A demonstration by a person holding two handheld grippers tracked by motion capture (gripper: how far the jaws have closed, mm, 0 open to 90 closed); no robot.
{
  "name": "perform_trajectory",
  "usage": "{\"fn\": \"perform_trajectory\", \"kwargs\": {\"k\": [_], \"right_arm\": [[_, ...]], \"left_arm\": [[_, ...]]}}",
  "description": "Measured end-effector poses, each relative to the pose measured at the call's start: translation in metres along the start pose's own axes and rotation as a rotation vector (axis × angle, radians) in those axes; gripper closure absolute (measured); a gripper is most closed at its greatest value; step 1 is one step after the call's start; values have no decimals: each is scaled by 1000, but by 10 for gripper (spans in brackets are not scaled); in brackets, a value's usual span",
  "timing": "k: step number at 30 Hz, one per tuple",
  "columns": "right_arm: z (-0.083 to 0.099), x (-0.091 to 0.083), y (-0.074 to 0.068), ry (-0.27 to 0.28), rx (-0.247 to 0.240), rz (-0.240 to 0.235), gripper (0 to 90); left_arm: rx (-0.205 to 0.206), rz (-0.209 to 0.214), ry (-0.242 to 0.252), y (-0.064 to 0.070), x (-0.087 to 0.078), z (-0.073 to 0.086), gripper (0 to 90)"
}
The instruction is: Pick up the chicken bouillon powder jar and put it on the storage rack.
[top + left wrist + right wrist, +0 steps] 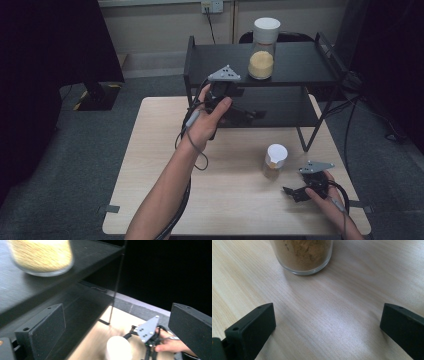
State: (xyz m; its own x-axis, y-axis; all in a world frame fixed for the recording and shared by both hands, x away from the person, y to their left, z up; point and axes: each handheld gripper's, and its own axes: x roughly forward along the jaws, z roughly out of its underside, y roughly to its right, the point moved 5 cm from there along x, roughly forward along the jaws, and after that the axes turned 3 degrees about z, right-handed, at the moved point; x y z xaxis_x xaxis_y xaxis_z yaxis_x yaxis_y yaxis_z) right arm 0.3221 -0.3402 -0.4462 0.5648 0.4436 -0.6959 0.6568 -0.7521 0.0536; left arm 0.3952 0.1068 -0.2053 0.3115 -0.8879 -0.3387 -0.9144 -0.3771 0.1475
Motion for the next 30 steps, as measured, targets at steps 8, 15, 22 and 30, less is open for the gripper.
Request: {"fn": "perform_trajectory", "kwargs": {"k": [8, 15, 22, 30], "right_arm": [[0, 0, 0, 0, 0, 0, 0], [0, 0, 0, 0, -1, 0, 0], [0, 0, 0, -1, 0, -1, 0], [0, 0, 0, -1, 0, -1, 0]], "left_arm": [[-5, 37, 3, 2, 11, 19, 7], [-21, 59, -10, -1, 21, 40, 7], [-67, 70, -25, -7, 32, 69, 7], [-88, 71, -70, -11, 48, 96, 7]]}}
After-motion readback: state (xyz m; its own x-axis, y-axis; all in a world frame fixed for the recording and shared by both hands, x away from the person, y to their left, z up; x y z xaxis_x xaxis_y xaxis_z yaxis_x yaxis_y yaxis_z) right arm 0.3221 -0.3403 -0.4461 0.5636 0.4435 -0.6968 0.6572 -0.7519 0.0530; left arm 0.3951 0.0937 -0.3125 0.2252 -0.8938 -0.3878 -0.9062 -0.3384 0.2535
